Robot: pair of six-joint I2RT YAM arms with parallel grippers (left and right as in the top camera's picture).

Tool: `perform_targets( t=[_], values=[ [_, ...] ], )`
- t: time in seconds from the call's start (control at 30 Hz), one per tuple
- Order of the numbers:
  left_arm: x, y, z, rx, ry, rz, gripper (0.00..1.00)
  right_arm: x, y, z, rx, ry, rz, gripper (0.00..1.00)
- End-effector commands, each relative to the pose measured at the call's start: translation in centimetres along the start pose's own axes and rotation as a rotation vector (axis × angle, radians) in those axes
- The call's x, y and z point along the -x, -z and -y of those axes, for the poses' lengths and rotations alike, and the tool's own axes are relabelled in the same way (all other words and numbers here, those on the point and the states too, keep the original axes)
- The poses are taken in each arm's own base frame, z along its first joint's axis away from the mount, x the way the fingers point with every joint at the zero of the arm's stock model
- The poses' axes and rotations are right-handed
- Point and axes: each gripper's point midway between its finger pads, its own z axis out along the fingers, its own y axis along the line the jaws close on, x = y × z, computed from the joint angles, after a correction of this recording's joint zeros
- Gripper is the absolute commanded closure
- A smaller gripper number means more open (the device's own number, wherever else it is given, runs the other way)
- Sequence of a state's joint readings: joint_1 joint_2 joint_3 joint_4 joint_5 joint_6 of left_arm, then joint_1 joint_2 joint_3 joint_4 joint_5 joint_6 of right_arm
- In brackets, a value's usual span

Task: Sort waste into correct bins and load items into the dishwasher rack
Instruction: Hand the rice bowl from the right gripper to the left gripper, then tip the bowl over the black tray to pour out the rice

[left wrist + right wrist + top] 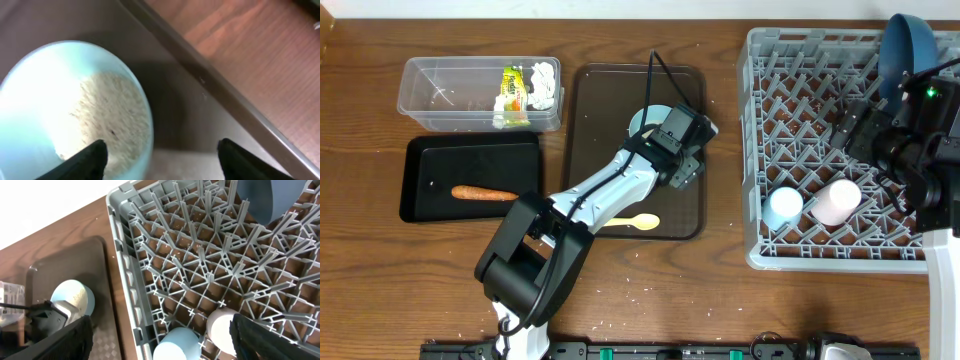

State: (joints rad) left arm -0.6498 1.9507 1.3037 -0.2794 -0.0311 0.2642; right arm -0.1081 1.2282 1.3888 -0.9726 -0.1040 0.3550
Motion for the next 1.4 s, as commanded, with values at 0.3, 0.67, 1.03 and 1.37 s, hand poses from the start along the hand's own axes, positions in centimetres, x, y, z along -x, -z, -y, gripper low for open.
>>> perform_targets(
  t=[0.3,0.67,1.03,1.37],
  values=[
    [-1.4,-2.3,-0.4,0.027,-0.004,-0.050,0.52,0.2,0.4,0.4,-0.011,0.022,0.005,0.14],
    [-0.9,-1.8,-1.5,0.089,0.073,-0.031,0.81,0.2,0.4,0.4,-0.011,0.022,0.006,0.16],
    [0.2,3.7,-6.6,0.315,0.433,0.044,0.94,0.2,0.4,0.4,-0.011,0.021,0.006,0.16],
    [-3.1,13.4,-13.1,0.317,0.742,0.055,0.94,0.2,0.4,0.4,-0.010,0.021,0.005,0.16]
  ],
)
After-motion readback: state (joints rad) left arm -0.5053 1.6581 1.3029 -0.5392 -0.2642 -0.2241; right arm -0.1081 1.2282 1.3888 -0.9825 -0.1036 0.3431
